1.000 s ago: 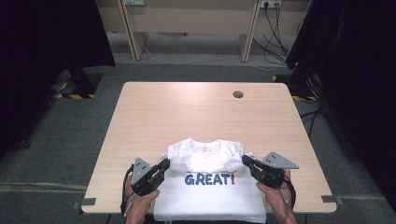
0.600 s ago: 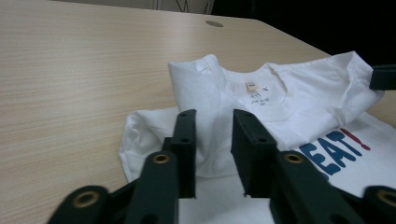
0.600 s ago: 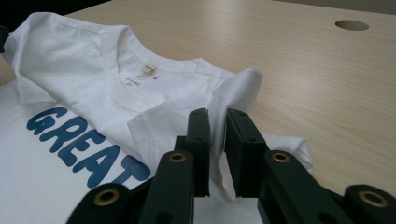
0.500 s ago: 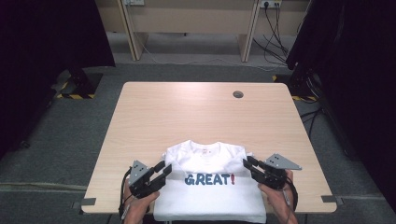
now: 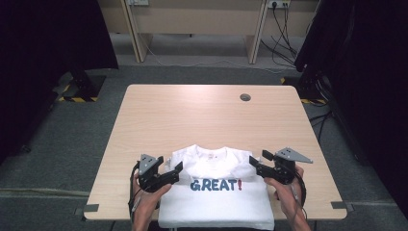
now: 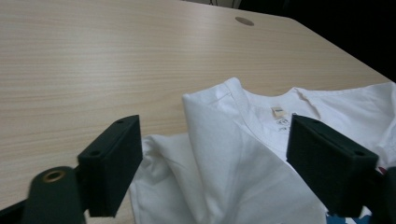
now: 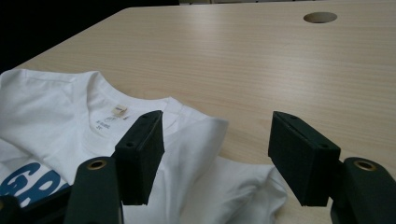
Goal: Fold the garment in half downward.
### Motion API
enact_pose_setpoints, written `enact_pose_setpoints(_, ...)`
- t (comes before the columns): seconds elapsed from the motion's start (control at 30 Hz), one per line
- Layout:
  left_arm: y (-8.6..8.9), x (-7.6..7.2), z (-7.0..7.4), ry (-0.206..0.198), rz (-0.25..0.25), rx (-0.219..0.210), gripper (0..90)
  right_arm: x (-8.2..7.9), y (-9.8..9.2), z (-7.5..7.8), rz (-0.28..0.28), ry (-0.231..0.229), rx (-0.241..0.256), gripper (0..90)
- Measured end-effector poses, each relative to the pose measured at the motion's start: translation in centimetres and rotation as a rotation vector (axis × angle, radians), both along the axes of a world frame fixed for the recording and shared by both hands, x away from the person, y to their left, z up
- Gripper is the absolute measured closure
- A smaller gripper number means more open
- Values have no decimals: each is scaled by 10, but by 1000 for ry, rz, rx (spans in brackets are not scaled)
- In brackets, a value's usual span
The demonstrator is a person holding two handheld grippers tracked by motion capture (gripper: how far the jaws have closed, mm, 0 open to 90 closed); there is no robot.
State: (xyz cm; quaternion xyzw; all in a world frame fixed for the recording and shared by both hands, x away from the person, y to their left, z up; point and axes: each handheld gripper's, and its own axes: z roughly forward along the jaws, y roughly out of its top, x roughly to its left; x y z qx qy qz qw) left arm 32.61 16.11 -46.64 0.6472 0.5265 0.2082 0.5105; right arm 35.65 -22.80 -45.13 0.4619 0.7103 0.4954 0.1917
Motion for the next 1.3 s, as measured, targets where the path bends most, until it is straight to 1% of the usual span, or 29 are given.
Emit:
enact_pose_setpoints(0.1,-4,8,1,12,-5,-6,156,8,6,-1,12,21,8,365)
enact_pose_setpoints(0.2,-9,17,-2,23,-10,-5,215,17,12,-4,20,48,-12,395)
enact_pose_setpoints(0.23,-9,17,-2,23,-10,-5,321,17,12,-4,20,48,-12,395)
enact_pose_setpoints(0.27,-9,17,-2,23,-10,-5,321,23,13,-11,33,95,20,395)
enact_pose_setpoints(0.3,-11,18,-6,11,-19,4,321,23,13,-11,33,95,20,475)
enact_pose_setpoints(0.33,-11,18,-6,11,-19,4,440,23,13,-11,33,95,20,475)
enact_pose_setpoints(0.37,-11,18,-6,11,-19,4,440,24,13,-14,46,90,12,475)
enact_pose_setpoints(0.4,-12,17,-10,-8,-19,7,440,24,13,-14,46,90,12,559)
enact_pose_setpoints(0.43,-12,17,-10,-8,-19,7,592,24,13,-14,46,90,12,559)
enact_pose_setpoints(0.47,-12,17,-10,-8,-19,7,592,22,13,-14,71,64,-1,682)
enact_pose_setpoints(0.5,-11,13,-11,-45,-13,-17,592,22,13,-14,71,64,-1,682)
enact_pose_setpoints(0.53,-11,13,-11,-45,-13,-17,722,22,13,-14,71,64,-1,682)
enact_pose_setpoints(0.57,-9,10,-8,-73,-15,-30,722,17,15,-10,100,29,-12,796)
enact_pose_setpoints(0.6,-9,10,-8,-73,-15,-30,789,17,15,-10,100,29,-12,796)
enact_pose_setpoints(0.63,-9,10,-8,-73,-15,-30,789,11,17,-6,125,4,-25,796)
enact_pose_setpoints(0.67,-8,5,-5,-100,-33,-57,789,11,17,-6,125,4,-25,849)
enact_pose_setpoints(0.7,-8,5,-5,-100,-33,-57,814,11,17,-6,125,4,-25,849)
enact_pose_setpoints(0.73,-8,5,-5,-100,-33,-57,814,3,18,-1,141,-29,-29,849)
enact_pose_setpoints(0.77,-6,-4,0,-145,-50,-74,814,3,18,-1,141,-29,-29,856)
enact_pose_setpoints(0.8,-6,-4,0,-145,-50,-74,822,3,18,-1,141,-29,-29,856)
enact_pose_setpoints(0.83,-6,-4,0,-145,-50,-74,822,-6,19,4,157,-57,-28,856)
enact_pose_setpoints(0.87,-4,-13,4,-180,-72,-105,822,-6,19,4,157,-57,-28,856)
enact_pose_setpoints(0.9,-4,-13,4,-180,-72,-105,822,-6,19,4,157,-57,-28,856)
enact_pose_setpoints(0.93,-1,-22,6,-205,-94,-110,822,-14,17,7,159,-77,-26,856)
enact_pose_setpoints(0.97,-1,-22,6,-205,-94,-110,821,-14,17,7,159,-77,-26,856)
enact_pose_setpoints(1.0,2,-32,4,-215,-126,-108,821,-23,13,8,159,-91,-14,854)
enact_pose_setpoints(1.07,2,-32,4,-215,-126,-108,818,-31,8,7,158,-97,-6,854)
enact_pose_setpoints(1.1,7,-42,-2,-210,-153,-137,818,-31,8,7,158,-97,-6,852)
enact_pose_setpoints(1.3,15,-52,-10,-200,-180,-143,809,-51,-3,-3,160,-88,-4,841)
